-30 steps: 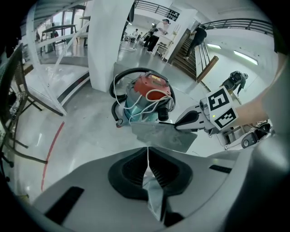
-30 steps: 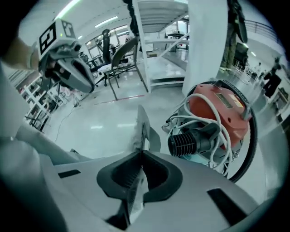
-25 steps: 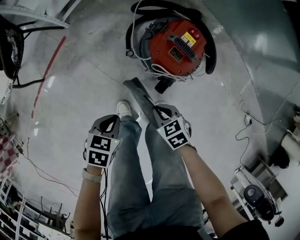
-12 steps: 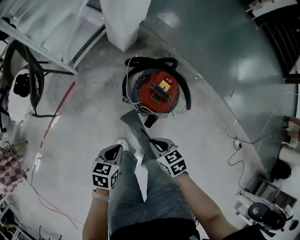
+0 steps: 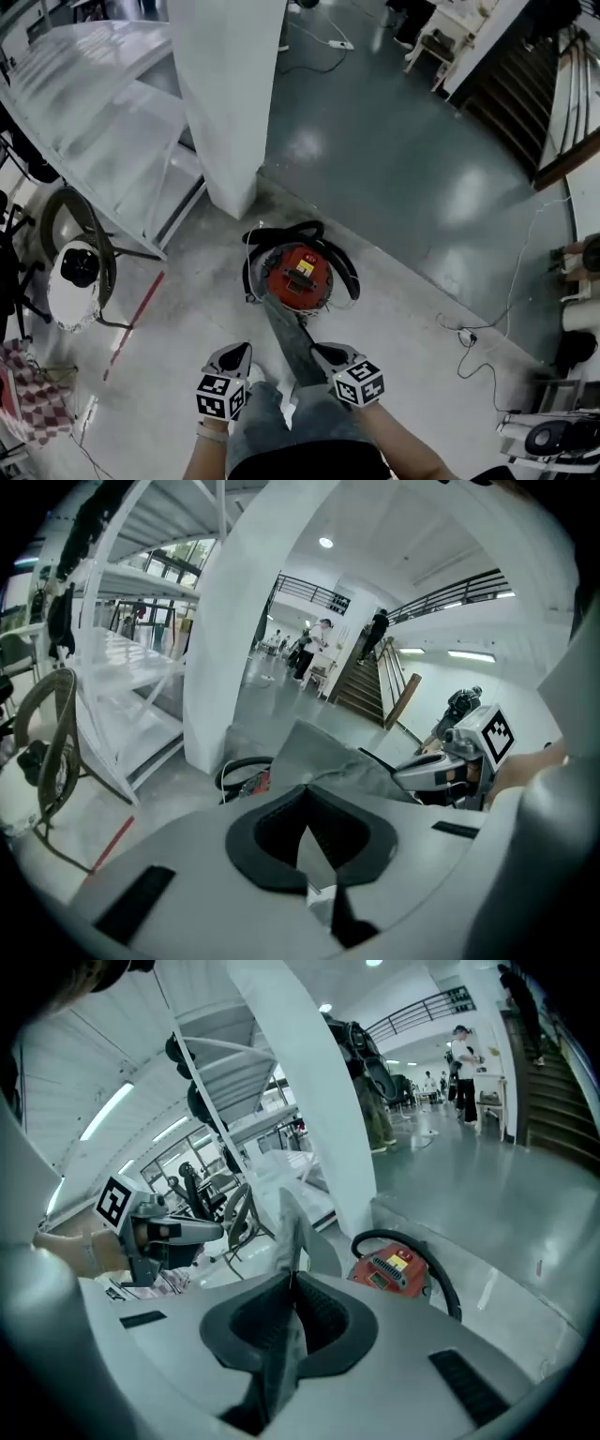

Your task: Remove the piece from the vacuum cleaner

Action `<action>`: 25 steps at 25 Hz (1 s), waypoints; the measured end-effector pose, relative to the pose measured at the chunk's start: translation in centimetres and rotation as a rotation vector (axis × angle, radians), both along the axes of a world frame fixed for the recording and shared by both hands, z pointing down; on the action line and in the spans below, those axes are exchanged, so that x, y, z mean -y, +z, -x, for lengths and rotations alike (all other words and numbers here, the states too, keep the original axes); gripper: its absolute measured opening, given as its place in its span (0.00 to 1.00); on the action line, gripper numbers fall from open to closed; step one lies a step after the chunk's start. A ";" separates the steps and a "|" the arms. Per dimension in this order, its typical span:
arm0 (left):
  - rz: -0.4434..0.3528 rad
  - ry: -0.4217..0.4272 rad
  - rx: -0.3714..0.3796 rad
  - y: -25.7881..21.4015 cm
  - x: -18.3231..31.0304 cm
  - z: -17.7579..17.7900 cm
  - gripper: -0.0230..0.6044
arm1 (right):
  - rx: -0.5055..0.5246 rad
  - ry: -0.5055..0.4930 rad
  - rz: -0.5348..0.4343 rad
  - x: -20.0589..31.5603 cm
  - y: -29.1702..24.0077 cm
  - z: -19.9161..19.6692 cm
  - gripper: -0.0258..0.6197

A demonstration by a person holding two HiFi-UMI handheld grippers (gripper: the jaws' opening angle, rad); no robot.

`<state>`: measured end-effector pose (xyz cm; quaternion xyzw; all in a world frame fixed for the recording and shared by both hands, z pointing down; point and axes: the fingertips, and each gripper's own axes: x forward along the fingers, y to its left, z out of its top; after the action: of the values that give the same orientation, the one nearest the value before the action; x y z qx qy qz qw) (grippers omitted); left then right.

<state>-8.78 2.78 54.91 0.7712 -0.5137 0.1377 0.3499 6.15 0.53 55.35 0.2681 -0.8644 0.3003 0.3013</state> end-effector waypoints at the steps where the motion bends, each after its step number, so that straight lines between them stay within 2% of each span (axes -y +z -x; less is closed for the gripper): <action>1: -0.023 0.005 -0.001 -1.6 0.8 0.1 0.07 | 0.008 0.011 -0.021 0.4 -1.6 -0.1 0.11; 5: -0.118 0.040 0.019 -8.0 3.3 0.1 0.07 | 0.043 0.050 -0.081 1.8 -7.3 -0.2 0.11; 16: -0.296 0.122 0.038 -22.1 4.9 -2.5 0.07 | 0.126 0.123 -0.219 3.2 -23.8 -2.1 0.11; 20: -0.373 0.136 0.023 -26.5 5.8 -3.4 0.07 | 0.197 0.130 -0.262 3.3 -27.9 -2.6 0.11; 25: -0.449 0.172 0.040 -30.4 6.6 -4.4 0.07 | 0.223 0.132 -0.310 3.6 -30.9 -3.6 0.11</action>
<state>-4.40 -3.85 24.55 0.8677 -0.4707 0.0644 0.1462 9.78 -3.04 24.47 0.3322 -0.9089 0.2106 0.1387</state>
